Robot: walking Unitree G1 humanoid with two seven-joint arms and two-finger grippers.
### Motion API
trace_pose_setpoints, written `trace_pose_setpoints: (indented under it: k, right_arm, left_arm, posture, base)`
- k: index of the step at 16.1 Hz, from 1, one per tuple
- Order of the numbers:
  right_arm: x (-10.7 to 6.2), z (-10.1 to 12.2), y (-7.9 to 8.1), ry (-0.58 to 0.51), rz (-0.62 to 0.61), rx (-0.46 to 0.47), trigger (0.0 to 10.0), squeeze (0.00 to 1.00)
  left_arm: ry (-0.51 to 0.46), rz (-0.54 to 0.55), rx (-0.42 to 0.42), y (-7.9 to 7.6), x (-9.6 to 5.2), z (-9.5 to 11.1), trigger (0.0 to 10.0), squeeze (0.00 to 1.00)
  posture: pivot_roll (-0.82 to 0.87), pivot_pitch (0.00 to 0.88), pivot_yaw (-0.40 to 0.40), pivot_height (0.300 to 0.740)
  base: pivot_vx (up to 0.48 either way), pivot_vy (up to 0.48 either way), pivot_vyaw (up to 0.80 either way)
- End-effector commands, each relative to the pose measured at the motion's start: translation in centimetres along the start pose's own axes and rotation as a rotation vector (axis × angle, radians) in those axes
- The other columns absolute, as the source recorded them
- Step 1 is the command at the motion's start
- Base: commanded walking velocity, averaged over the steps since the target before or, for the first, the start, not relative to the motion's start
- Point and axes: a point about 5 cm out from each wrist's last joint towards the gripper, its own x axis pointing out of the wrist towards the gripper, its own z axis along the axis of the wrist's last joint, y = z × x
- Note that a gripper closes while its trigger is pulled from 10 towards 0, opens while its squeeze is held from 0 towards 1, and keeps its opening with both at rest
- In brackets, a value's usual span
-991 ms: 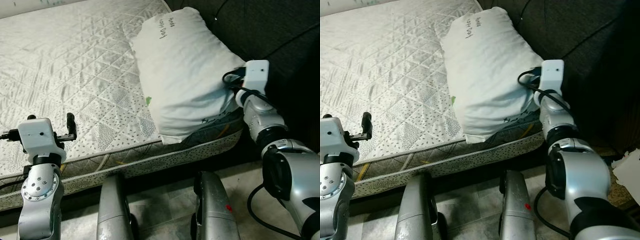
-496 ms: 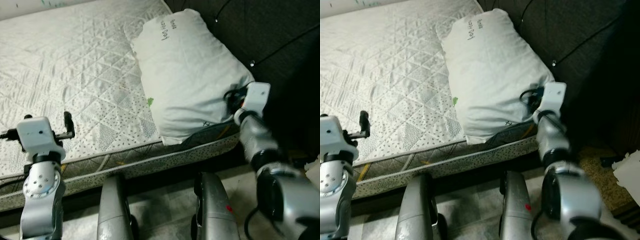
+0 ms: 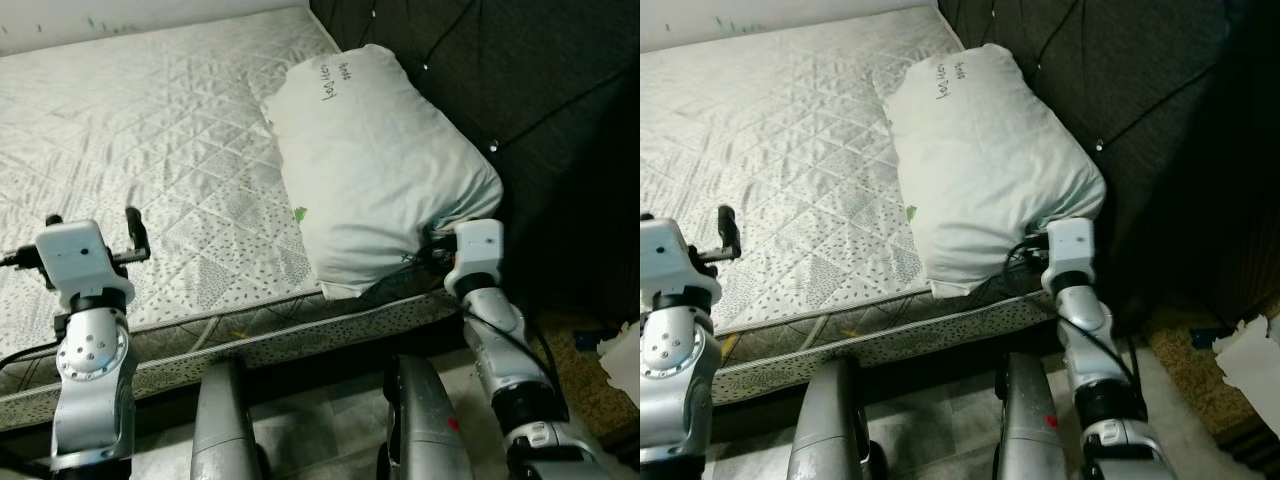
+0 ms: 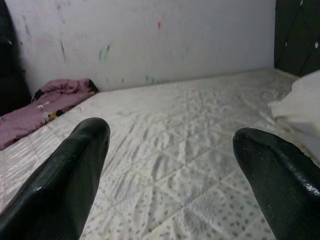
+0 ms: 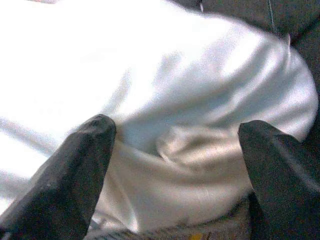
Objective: Clean up the room
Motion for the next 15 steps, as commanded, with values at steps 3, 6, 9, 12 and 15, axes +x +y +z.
trace_pose_setpoints:
  k: [3,6,9,12,15]
  right_arm:
    - [-0.6,0.5,-1.0,-0.001,-0.056,0.008,10.0,1.0]
    - [0.3,3.8,0.4,-0.124,0.016,0.13,10.0,1.0]
    - [1.0,6.4,3.2,-0.21,0.148,0.249,10.0,1.0]
    - [1.4,7.1,6.3,-0.192,0.29,0.307,10.0,0.0]
    - [1.3,6.2,6.3,-0.134,0.306,0.314,10.0,0.0]
  left_arm:
    - [-0.015,0.032,-0.003,0.5,0.3,-0.2,10.0,0.0]
    - [-0.041,0.04,-0.016,0.4,0.4,0.2,10.0,0.0]
    - [-0.051,0.045,-0.025,0.2,0.1,0.1,10.0,0.0]
    - [-0.047,0.076,-0.035,-0.1,-0.3,-0.4,10.0,0.0]
    - [-0.044,0.026,-0.045,-0.7,-1.5,-0.7,10.0,0.0]
  posture:
    - [-0.03,0.0,0.049,0.537]
    - [-0.04,0.0,0.051,0.537]
    - [-0.03,0.0,0.043,0.537]
    - [-0.02,0.0,0.004,0.537]
    - [-0.01,0.0,-0.006,0.537]
  base:
    - [0.0,0.0,0.0]
    - [0.0,0.0,0.0]
    - [0.0,0.0,0.0]
    - [0.0,0.0,0.0]
    - [0.0,0.0,0.0]
